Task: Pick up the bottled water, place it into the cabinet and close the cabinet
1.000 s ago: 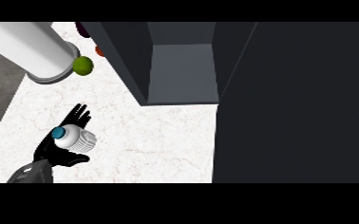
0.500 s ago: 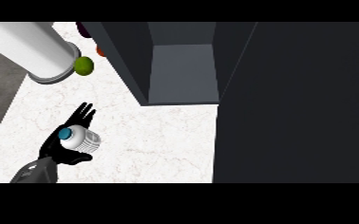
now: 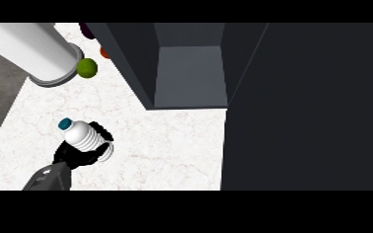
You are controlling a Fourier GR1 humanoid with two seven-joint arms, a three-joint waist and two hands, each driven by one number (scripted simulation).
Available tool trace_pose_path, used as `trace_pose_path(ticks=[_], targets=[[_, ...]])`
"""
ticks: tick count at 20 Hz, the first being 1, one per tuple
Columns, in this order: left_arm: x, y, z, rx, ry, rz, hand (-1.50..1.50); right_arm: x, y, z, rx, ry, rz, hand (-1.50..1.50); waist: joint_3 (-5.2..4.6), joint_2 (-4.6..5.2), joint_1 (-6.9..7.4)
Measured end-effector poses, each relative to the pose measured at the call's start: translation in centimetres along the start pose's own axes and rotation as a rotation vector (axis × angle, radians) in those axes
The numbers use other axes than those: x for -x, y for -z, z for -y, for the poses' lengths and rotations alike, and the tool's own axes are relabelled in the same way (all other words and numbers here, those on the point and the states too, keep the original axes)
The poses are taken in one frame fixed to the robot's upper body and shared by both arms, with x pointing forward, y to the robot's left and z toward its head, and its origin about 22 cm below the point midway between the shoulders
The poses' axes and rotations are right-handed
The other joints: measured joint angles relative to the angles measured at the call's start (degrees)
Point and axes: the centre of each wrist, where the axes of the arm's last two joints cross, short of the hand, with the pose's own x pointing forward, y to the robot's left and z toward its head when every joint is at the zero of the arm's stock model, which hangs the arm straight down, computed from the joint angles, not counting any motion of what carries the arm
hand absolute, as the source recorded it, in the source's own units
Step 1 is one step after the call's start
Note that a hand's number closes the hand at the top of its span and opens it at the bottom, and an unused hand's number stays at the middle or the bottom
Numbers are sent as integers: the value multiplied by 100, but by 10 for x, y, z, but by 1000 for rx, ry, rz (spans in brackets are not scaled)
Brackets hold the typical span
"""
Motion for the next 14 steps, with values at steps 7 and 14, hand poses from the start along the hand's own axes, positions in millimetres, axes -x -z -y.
trace_pose_path(ticks=[7,14], targets=[[11,-2,6,-148,-20,142,150,1,2,-2,3,0,-4,-150,-10,-3,45],[26,6,22,-266,-57,280,150,5,-1,1,12,-4,-8,-150,0,-21,72]])
